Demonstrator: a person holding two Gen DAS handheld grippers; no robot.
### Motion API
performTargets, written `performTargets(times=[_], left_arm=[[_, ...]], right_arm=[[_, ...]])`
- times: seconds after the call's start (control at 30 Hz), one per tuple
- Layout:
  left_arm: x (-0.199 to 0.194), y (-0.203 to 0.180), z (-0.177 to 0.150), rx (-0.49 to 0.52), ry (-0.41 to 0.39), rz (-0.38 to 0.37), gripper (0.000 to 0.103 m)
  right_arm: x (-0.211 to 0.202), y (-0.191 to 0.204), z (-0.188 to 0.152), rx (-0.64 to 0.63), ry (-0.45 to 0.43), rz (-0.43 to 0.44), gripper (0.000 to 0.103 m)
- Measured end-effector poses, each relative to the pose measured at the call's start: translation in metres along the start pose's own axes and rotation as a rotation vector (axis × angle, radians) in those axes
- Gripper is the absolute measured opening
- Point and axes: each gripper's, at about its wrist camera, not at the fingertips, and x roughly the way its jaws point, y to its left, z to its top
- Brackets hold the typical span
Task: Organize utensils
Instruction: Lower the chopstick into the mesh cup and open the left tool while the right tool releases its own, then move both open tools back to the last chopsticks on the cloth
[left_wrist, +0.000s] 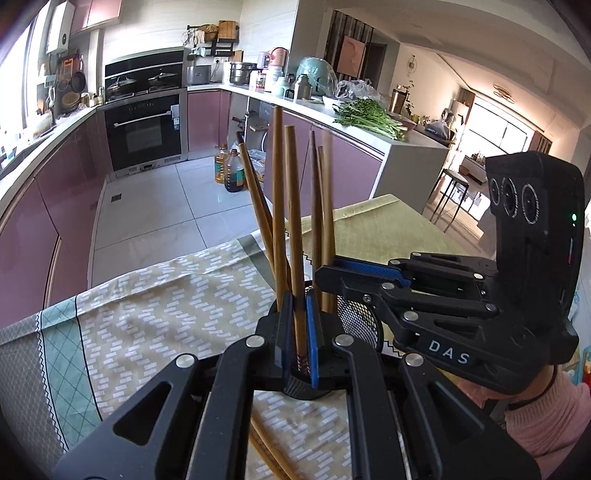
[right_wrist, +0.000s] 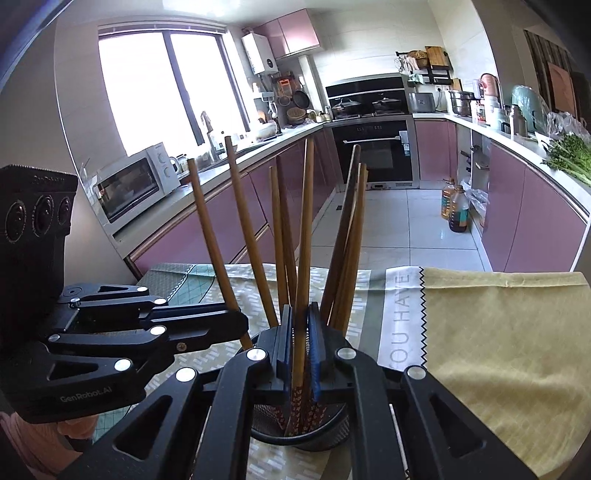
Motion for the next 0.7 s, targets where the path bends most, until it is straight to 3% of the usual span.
performTargets(times=[0.23, 0.43, 0.7], left_arm=[[0.003, 0.008, -0.008, -0.037, -0.010, 0.014, 0.010], [-0.015, 0.013, -0.023, -0.052, -0.063, 0.027, 0.011], [-0.059, 0.018, -0.057, -0.040, -0.146, 0.081, 0.023]], right_arm=[[-0.003, -0.002, -0.003, 0.012, -0.006, 0.005, 0.011], [-0.010, 0.000, -0.007, 0.001, -0.014, 0.004, 0.015], [-0.042, 0.024, -0.021, -0.071, -0.055, 0.082, 0.026]])
